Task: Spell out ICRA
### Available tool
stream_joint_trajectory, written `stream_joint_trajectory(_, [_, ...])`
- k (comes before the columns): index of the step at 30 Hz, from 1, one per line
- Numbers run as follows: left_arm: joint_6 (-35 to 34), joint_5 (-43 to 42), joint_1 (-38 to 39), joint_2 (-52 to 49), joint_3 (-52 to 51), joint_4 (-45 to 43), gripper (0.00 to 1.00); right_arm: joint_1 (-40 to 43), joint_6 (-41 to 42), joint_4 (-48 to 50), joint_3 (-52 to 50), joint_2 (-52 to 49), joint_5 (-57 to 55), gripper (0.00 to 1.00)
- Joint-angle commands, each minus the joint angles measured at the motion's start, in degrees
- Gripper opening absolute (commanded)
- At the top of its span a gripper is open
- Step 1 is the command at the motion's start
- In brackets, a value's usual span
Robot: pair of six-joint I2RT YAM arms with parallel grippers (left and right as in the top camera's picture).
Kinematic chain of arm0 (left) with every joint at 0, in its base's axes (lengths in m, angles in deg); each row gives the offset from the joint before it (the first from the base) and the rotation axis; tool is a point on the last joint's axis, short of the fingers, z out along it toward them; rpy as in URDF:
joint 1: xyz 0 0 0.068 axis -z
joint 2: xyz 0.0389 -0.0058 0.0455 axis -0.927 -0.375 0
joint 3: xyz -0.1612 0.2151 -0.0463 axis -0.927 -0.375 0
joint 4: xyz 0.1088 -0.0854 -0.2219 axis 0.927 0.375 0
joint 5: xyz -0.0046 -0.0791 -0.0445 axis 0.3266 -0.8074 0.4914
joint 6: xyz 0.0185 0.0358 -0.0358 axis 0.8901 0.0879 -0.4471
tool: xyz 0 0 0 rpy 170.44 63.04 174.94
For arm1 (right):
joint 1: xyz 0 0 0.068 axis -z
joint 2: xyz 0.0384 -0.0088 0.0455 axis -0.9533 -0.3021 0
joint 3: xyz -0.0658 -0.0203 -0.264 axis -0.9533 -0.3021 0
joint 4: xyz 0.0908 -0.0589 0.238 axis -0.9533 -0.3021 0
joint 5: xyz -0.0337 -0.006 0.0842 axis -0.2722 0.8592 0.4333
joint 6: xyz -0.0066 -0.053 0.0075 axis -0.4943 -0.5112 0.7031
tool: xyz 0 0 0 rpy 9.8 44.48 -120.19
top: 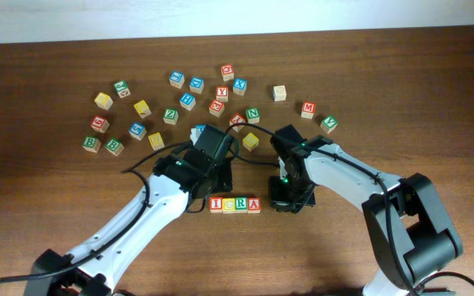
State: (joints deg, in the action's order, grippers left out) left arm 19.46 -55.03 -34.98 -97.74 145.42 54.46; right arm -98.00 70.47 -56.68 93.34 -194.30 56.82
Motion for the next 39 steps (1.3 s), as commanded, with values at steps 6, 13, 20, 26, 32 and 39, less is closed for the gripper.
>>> stream_joint_trajectory(6, [0.2,3.0,0.2,-6.6,0.5,-1.0,0.00,0.1,-0.6,0.1,0.6,-0.6,0.5,0.04])
stream_joint_trajectory(13, [-0.4,-1.9,0.2,-8.0,0.5,-0.4,0.00,2.6,-0.6,-0.2,0.6,-0.6,-1.2,0.04])
stream_joint_trajectory(20, [-0.4,-1.9,0.2,-8.0,0.4,-0.1,0.00,7.3,-1.6,-2.1,0.6,-0.6,-1.3,0.04])
stream_joint_trajectory(26, [-0.4,-1.3,0.2,-8.2,-0.9,-0.1,0.00,7.3,-1.9,-2.6,0.6,-0.6,-1.4,0.04])
stream_joint_trajectory(32, [-0.4,-1.6,0.2,-8.8,-1.2,-0.2,0.00,7.3,-1.9,-2.7,0.6,-0.6,-1.4,0.04])
stream_joint_trajectory(39, [-0.4,-4.2,0.2,-10.6,-1.2,0.8,0.00,7.2,-1.9,-3.1,0.6,-0.6,-1.4,0.04])
